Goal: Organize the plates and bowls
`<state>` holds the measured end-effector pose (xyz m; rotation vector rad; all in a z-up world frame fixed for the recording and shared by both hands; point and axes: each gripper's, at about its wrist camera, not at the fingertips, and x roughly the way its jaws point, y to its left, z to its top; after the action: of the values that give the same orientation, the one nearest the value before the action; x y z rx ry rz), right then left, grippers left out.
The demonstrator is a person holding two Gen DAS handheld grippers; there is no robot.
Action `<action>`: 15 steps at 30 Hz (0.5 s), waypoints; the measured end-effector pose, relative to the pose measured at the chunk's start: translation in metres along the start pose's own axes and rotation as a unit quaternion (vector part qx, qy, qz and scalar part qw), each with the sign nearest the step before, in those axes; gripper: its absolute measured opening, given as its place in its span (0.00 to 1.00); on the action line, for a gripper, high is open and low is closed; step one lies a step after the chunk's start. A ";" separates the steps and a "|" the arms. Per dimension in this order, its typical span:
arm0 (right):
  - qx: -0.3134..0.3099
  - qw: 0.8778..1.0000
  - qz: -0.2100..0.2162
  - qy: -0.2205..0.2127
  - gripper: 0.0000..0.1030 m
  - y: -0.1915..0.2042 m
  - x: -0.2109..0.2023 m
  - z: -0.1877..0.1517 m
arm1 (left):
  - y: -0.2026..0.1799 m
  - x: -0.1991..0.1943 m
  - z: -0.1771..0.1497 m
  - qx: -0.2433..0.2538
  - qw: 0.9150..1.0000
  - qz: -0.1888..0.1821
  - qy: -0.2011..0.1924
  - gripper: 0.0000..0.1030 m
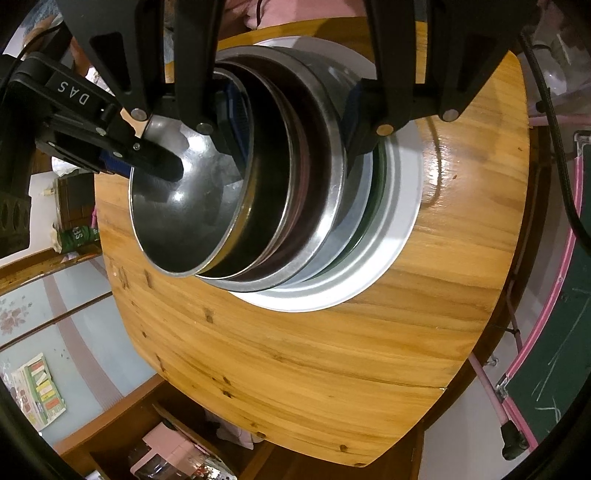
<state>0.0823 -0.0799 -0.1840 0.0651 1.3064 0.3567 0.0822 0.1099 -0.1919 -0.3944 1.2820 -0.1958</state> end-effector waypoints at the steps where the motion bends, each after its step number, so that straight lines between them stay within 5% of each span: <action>1: -0.002 1.000 0.000 0.000 0.29 0.001 0.000 0.000 | -0.001 0.000 0.000 0.003 1.000 0.001 -0.001 0.40; 8: -0.008 1.000 -0.003 -0.012 0.30 0.005 -0.003 -0.002 | -0.014 -0.018 0.001 0.037 0.998 0.018 -0.046 0.59; 15: -0.016 0.999 -0.009 -0.030 0.30 0.007 -0.012 -0.004 | -0.026 -0.035 0.003 0.056 0.995 0.028 -0.078 0.62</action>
<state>0.0742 -0.0777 -0.1727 0.0375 1.2402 0.3567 0.0769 0.0987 -0.1501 -0.2711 1.1220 -0.1843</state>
